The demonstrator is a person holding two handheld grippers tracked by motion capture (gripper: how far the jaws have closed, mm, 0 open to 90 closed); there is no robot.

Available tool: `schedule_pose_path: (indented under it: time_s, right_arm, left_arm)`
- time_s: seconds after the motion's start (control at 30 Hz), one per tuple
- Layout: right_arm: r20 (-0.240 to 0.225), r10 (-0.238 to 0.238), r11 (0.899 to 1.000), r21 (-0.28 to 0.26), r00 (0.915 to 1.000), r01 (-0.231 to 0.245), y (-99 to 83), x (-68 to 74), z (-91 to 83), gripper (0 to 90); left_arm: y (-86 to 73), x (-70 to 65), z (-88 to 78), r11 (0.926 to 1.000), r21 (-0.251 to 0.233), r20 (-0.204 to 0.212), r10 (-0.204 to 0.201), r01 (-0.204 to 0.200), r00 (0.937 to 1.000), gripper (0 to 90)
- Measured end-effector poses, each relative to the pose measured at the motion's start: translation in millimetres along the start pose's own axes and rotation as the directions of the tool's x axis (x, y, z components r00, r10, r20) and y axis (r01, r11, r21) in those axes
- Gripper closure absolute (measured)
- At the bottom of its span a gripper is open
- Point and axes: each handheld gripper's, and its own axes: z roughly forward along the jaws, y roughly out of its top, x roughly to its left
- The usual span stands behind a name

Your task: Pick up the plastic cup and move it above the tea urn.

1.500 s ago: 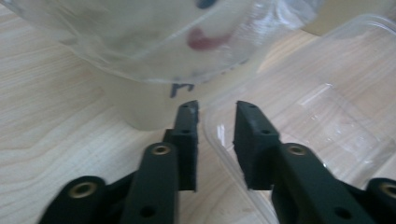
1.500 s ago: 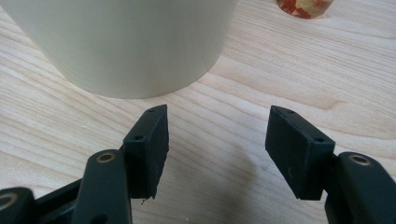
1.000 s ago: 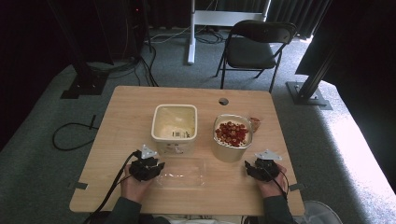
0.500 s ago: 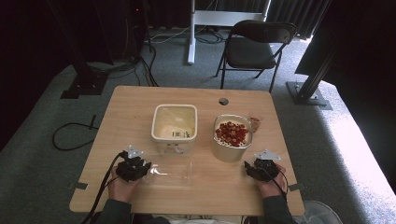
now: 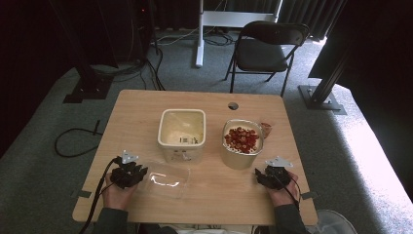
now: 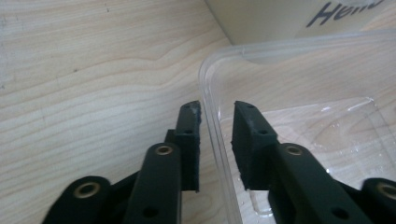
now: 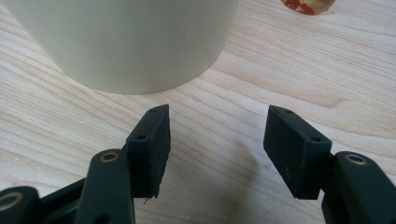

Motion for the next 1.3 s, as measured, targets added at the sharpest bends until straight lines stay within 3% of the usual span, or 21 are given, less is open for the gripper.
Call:
schedule_pose_path:
  time_s: [0.17, 0.3, 0.47, 0.67, 1.3]
  right_arm:
    - [-0.001, -0.005, 1.0, 0.002, 1.0, 0.005, 0.1, 1.2, 0.2, 40.5]
    - [0.0, -0.001, 1.0, 0.004, 1.0, 0.001, 0.1, 0.5, 0.2, 40.7]
    - [-0.001, -0.004, 1.0, 0.005, 1.0, 0.004, 0.0, 0.8, 0.4, 40.9]
    - [-0.001, -0.005, 1.0, 0.008, 1.0, 0.005, -0.2, 0.8, 1.0, 41.0]
    - [-0.003, -0.009, 1.0, 0.015, 1.0, 0.009, -0.4, 1.5, 2.3, 41.3]
  left_arm:
    - [-4.5, 2.9, 3.4, 0.9998, 0.015, -0.004, -0.009, 0.009, 1.0, 71.9]
    - [-2.0, 5.3, 3.7, 0.9998, 0.006, -0.001, -0.017, 0.017, 0.9999, 81.9]
    - [3.9, 13.7, 5.4, 0.9993, -0.006, 0.035, -0.037, 0.037, 0.9987, 85.8]
    - [12.0, 22.8, 1.1, 0.999, -0.036, 0.05, -0.024, 0.026, 0.9985, 86.7]
    - [28.8, 47.3, -38.1, 0.99, -0.139, 0.011, -0.024, 0.025, 0.9997, 87.7]
